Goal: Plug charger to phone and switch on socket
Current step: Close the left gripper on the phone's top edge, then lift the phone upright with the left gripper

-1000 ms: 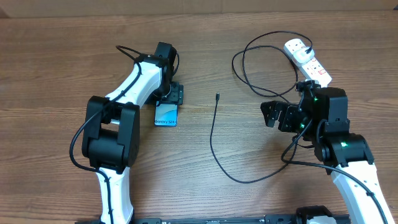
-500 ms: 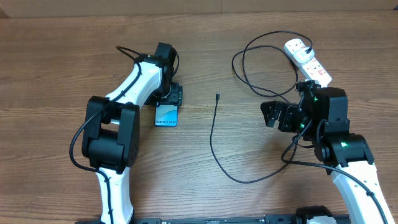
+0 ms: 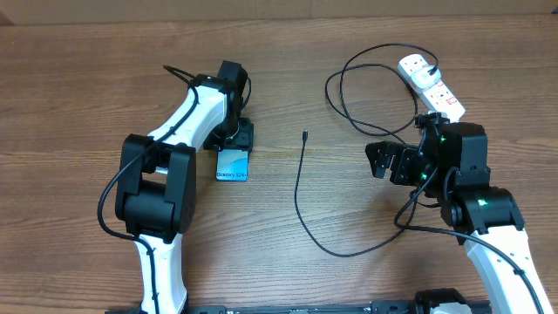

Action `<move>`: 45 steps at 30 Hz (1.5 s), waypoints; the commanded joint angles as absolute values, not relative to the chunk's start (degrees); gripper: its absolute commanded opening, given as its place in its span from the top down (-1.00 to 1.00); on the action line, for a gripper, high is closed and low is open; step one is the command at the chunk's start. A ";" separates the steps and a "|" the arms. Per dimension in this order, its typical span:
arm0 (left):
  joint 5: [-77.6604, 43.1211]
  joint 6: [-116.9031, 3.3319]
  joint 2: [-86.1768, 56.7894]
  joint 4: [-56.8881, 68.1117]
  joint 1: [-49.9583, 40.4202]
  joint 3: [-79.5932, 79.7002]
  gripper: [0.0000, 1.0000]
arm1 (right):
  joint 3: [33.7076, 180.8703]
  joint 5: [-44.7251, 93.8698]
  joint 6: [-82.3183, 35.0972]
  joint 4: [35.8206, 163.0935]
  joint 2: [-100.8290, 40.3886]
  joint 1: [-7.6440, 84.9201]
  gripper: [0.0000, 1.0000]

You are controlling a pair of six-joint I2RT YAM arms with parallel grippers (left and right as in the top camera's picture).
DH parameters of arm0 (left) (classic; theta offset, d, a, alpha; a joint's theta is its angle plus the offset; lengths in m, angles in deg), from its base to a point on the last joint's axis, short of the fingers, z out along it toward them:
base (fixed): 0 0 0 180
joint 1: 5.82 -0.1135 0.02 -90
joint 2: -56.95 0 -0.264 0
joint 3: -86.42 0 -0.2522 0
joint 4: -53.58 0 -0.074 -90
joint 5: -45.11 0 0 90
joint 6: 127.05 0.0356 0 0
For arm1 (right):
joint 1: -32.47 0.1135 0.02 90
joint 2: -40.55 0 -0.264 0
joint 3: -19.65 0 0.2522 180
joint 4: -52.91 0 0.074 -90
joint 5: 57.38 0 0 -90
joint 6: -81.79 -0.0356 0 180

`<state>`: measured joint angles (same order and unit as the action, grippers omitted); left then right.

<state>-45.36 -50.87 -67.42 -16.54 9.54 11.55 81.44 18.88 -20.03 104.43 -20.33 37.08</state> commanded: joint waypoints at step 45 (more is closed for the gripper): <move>-45.29 -52.12 -69.30 -25.96 9.21 23.59 0.38 | 82.97 18.35 -20.22 104.32 -20.40 37.29 -1.00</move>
<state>-45.38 -50.92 -69.11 -25.94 9.54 21.60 81.44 18.86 -20.03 104.45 -20.33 37.08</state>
